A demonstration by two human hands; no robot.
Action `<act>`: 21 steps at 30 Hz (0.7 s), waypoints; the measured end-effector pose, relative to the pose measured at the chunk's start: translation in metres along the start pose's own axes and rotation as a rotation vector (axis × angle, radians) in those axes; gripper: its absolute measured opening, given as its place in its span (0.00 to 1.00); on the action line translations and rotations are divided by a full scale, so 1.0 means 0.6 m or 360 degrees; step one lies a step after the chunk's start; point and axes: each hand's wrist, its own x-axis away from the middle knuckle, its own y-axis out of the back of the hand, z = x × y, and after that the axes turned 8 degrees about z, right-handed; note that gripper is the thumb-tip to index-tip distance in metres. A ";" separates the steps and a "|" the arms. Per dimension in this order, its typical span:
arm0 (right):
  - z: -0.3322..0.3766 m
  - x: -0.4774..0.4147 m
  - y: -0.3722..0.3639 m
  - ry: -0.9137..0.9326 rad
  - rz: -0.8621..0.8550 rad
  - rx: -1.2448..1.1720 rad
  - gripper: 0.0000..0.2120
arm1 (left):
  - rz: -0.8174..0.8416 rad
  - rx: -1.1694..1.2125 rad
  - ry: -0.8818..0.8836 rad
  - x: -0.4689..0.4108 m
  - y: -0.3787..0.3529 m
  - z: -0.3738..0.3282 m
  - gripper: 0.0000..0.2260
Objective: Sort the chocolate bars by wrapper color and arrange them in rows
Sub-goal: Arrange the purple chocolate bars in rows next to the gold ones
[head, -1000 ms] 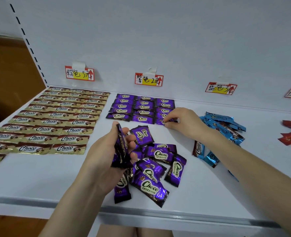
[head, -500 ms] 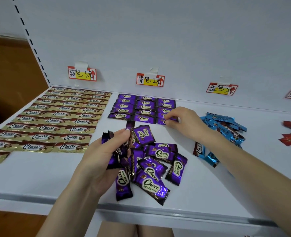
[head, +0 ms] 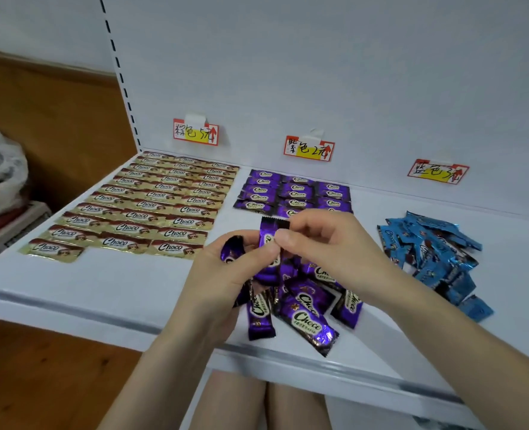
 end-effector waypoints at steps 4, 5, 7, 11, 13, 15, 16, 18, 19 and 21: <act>0.014 0.000 0.003 -0.0079 0.0048 -0.0101 0.06 | 0.0044 0.0004 -0.0003 0.013 0.007 -0.012 0.10; 0.016 0.000 0.004 -0.0089 0.0075 -0.0103 0.05 | 0.0013 -0.0066 0.0001 0.015 0.009 -0.015 0.08; 0.020 0.001 0.003 -0.0097 0.0079 -0.0099 0.04 | -0.0059 -0.0165 -0.0025 0.016 0.011 -0.018 0.05; 0.023 0.003 -0.001 -0.0041 -0.0049 -0.0020 0.04 | -0.0158 -0.0150 -0.0071 0.016 0.010 -0.018 0.05; 0.026 0.005 0.002 -0.0070 -0.0009 -0.0024 0.07 | -0.0153 -0.0218 -0.0112 0.014 0.011 -0.018 0.06; 0.031 0.007 0.008 -0.0159 0.0135 -0.0061 0.14 | -0.0126 -0.0276 -0.0150 0.011 0.011 -0.019 0.07; 0.034 0.008 0.009 -0.0203 0.0208 -0.0095 0.16 | -0.0124 -0.0269 -0.0151 0.009 0.011 -0.018 0.08; 0.034 0.007 0.007 -0.0232 0.0234 -0.0205 0.17 | -0.0148 -0.0234 -0.0140 0.005 0.010 -0.017 0.09; 0.033 0.006 0.006 -0.0235 0.0193 -0.0299 0.16 | -0.0152 -0.0239 -0.0138 0.005 0.009 -0.017 0.10; 0.026 0.005 0.006 -0.0246 0.0080 -0.0553 0.13 | -0.0131 -0.0266 -0.0149 0.006 0.009 -0.015 0.11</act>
